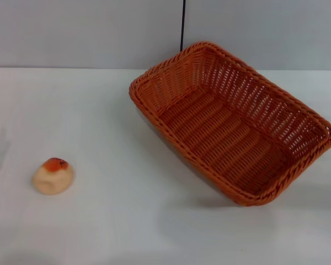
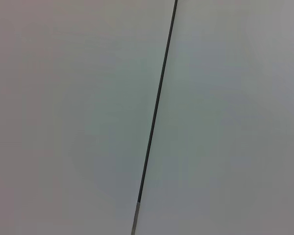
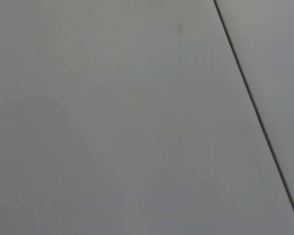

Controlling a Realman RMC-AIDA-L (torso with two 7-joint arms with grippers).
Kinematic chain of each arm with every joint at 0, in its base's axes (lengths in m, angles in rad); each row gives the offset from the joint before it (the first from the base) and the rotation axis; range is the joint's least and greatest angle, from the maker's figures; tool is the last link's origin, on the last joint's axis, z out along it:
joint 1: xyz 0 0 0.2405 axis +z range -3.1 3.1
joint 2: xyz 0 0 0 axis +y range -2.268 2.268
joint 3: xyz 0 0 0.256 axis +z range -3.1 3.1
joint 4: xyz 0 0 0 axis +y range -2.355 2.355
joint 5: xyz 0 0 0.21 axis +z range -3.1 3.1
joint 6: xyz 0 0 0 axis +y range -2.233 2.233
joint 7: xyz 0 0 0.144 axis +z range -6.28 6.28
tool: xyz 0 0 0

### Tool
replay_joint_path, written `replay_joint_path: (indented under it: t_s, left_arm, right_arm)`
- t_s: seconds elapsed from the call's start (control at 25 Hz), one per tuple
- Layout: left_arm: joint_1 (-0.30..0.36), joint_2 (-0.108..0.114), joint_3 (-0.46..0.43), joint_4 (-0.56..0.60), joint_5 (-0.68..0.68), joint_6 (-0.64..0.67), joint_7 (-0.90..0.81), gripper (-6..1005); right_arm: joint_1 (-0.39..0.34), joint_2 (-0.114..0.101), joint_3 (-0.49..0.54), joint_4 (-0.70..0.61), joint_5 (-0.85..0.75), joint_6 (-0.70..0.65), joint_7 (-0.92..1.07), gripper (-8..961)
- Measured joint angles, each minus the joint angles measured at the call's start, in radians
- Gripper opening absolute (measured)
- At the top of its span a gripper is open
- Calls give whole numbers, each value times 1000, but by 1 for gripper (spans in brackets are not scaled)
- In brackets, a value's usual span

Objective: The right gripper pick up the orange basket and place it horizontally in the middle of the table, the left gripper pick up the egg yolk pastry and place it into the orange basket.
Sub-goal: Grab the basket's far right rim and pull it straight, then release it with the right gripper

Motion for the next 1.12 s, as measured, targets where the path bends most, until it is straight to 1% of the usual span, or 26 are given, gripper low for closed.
replay_joint_path:
  t_s: [0.28,0.44,0.52,0.64,0.8,1.0,1.12]
  left_arm:
    - [-20,1,-1,2,-2,-26,4,798]
    - [-25,1,-4,3,-2,-33,4,797]
    - [-28,2,-8,4,-2,-38,4,796]
    - [-37,2,-20,5,-3,-57,4,795]
    - [-43,2,-24,5,-3,-70,5,794]
    - [-44,2,-24,10,0,-80,5,792]
    - [-40,2,-23,15,1,-84,5,792]
  right_arm:
    - [15,-2,-11,-3,-6,-1,16,594]
    - [6,-4,-12,-14,-9,-5,29,594]
    - [-2,-7,-13,-46,-26,-4,74,593]
    - [-22,-7,-15,-186,-142,21,278,593]
    - [-29,-4,-15,-449,-387,49,657,593]
    - [-5,-8,-15,-789,-735,24,1132,592]
    - [16,-15,-22,-962,-884,-25,1363,592]
